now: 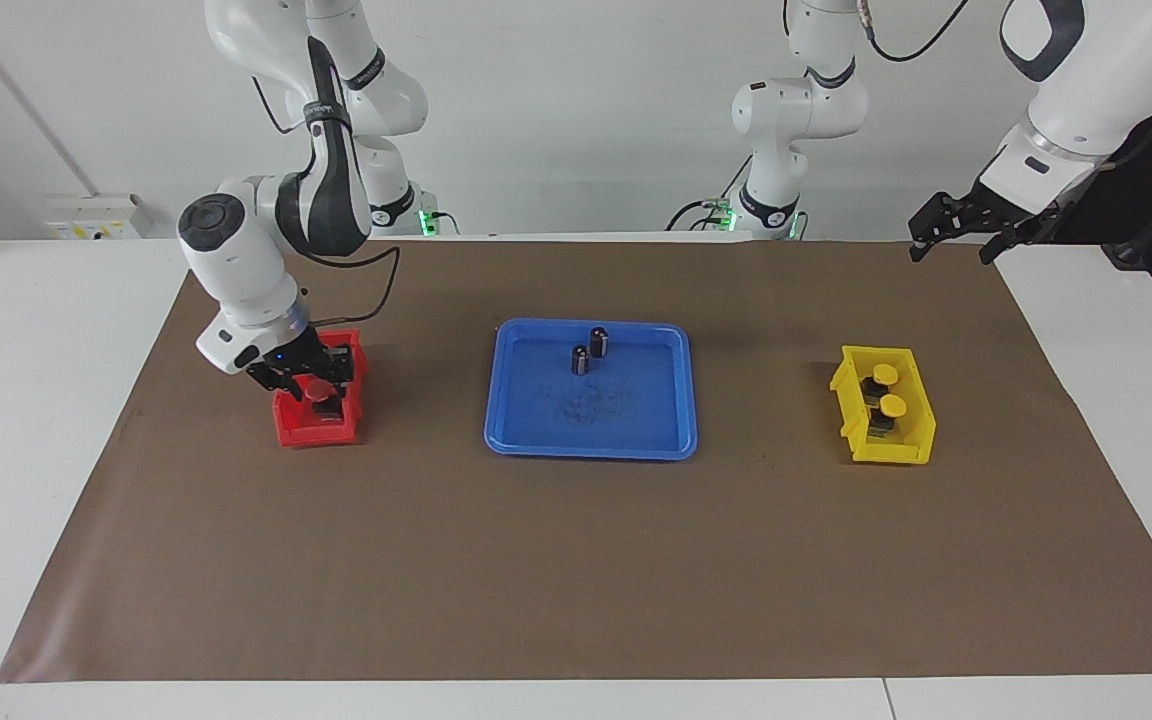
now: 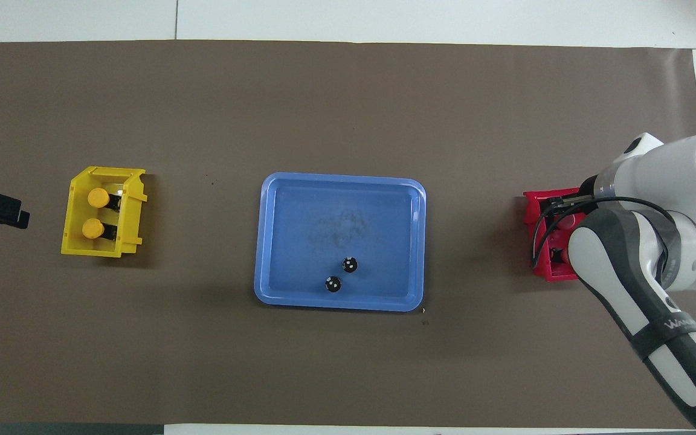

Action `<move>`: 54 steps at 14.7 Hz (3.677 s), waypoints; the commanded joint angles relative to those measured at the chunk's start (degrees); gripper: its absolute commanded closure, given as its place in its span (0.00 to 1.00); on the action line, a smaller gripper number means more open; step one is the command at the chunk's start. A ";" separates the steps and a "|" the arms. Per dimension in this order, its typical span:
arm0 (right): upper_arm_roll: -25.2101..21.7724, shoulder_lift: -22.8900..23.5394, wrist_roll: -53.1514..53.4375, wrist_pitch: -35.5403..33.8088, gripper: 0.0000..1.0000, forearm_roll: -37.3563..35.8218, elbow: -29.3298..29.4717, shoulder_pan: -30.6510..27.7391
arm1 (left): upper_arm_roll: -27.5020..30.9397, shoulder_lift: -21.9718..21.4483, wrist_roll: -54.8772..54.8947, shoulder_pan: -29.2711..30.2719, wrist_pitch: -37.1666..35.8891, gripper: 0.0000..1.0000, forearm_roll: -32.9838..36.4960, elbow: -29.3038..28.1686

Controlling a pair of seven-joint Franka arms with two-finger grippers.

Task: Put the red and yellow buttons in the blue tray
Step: 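Reach the right gripper into the red bin and grasp a red button, then place the red button in the tray while the left gripper grasps a yellow button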

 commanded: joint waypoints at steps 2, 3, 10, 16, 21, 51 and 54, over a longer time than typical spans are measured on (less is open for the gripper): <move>0.29 -1.55 -1.47 1.82 0.35 1.04 -2.58 -1.45 | 0.05 -2.01 -1.17 -0.52 1.07 0.00 0.93 -2.60; 0.38 -1.73 -1.47 2.26 0.35 1.04 -3.20 -1.45 | 0.05 -2.62 -1.17 -0.52 1.07 0.00 0.93 -3.56; 0.29 -2.52 -1.47 3.76 0.35 1.04 -5.31 -1.62 | 0.05 -4.12 -0.99 0.01 1.86 0.00 1.02 -6.47; 0.29 -2.87 -1.47 4.02 0.37 0.95 -6.46 -1.97 | -0.03 -4.21 -1.87 -0.61 2.04 0.00 1.02 -6.56; 0.29 -2.87 -2.26 4.37 0.45 0.95 -6.55 -2.33 | -0.03 -4.65 -1.70 -0.17 2.21 0.00 1.02 -7.35; 0.65 22.34 49.24 -15.58 0.86 0.51 38.81 32.74 | 0.14 12.49 -3.10 0.01 45.99 0.40 1.02 -23.70; 0.56 22.53 50.83 -9.71 0.84 0.33 33.20 34.50 | 0.14 12.40 -3.01 0.09 44.76 0.71 1.02 -23.70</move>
